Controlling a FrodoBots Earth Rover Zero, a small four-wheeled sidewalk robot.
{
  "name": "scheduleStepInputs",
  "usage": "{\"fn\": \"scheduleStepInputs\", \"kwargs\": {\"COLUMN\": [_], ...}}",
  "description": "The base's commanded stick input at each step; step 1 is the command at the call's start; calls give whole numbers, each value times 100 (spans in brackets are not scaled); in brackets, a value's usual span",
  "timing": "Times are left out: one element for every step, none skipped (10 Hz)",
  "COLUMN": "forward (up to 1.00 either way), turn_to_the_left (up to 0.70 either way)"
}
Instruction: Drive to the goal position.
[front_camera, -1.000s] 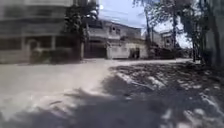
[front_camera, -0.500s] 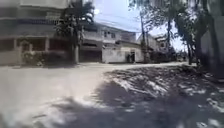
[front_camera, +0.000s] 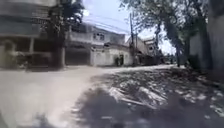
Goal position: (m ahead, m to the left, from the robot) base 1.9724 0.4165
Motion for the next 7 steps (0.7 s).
{"fn": "scheduleStepInputs", "kwargs": {"forward": [85, 85, 85, 85, 85, 85, 85], "turn_to_the_left": [0, 0, 0, 0, 0, 0, 0]}}
